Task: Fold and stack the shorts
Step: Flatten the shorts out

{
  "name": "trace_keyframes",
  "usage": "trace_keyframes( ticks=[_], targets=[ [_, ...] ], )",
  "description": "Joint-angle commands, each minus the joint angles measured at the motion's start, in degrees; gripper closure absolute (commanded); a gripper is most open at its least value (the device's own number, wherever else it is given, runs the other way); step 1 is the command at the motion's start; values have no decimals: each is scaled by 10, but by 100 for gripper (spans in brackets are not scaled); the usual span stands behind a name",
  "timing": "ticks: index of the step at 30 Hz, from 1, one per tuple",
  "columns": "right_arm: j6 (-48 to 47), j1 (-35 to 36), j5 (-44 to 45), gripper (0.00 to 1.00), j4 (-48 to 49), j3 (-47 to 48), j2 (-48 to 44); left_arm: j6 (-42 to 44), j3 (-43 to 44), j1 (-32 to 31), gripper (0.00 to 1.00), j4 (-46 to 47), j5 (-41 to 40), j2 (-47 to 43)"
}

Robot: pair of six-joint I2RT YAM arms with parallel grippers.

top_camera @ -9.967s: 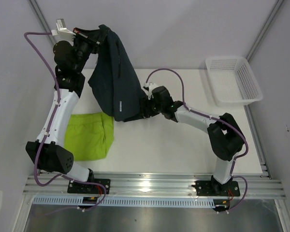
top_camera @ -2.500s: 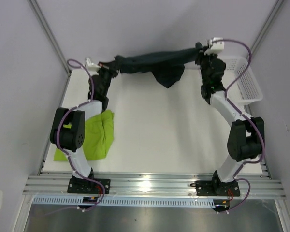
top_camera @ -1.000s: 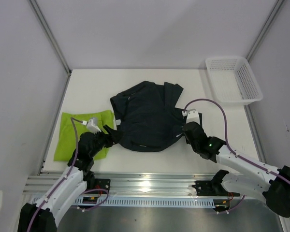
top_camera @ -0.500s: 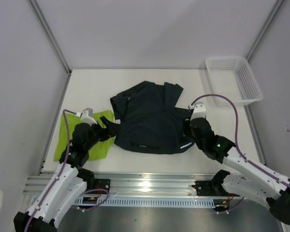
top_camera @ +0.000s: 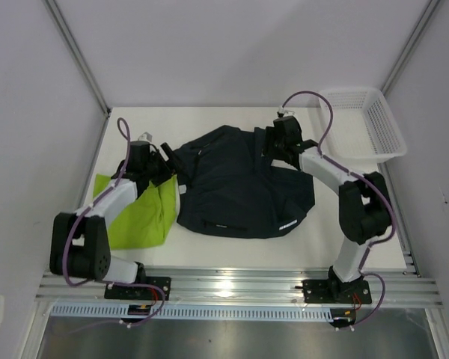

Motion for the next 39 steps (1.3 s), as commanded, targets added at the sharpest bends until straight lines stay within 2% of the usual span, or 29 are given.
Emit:
trace_keyframes(
  ticks=[1, 3, 8, 10, 15, 25, 29, 31, 33, 34, 36, 37, 39],
  targets=[
    [48, -22, -35, 40, 29, 85, 79, -16, 50, 15, 17, 64, 25, 85],
    [55, -29, -39, 41, 28, 157, 149, -25, 66, 19, 18, 91, 31, 123],
    [60, -42, -10, 44, 6, 322, 291, -21, 195, 20, 25, 76, 36, 249],
    [61, -47, -1, 47, 2, 359, 322, -21, 220, 22, 28, 58, 40, 281],
    [63, -62, 9, 50, -31, 470, 410, -30, 254, 28, 33, 86, 48, 344],
    [55, -57, 72, 49, -40, 490, 439, -28, 228, 33, 45, 109, 39, 356],
    [39, -49, 65, 53, -75, 538, 468, -31, 221, 33, 52, 118, 43, 365],
    [30, -39, 78, 65, -84, 548, 475, -30, 222, 33, 56, 119, 45, 367],
    [31, -38, 81, 81, -83, 539, 470, -28, 221, 33, 64, 119, 43, 370],
    [32, -40, 82, 85, -71, 532, 465, -27, 222, 33, 71, 119, 41, 370],
    [33, -43, 93, 100, -59, 511, 448, -26, 218, 33, 77, 122, 39, 370],
    [34, -45, 94, 100, -53, 506, 441, -26, 217, 33, 82, 122, 36, 370],
    [39, -54, 101, 100, -40, 497, 414, -26, 217, 33, 84, 121, 31, 369]
  ],
)
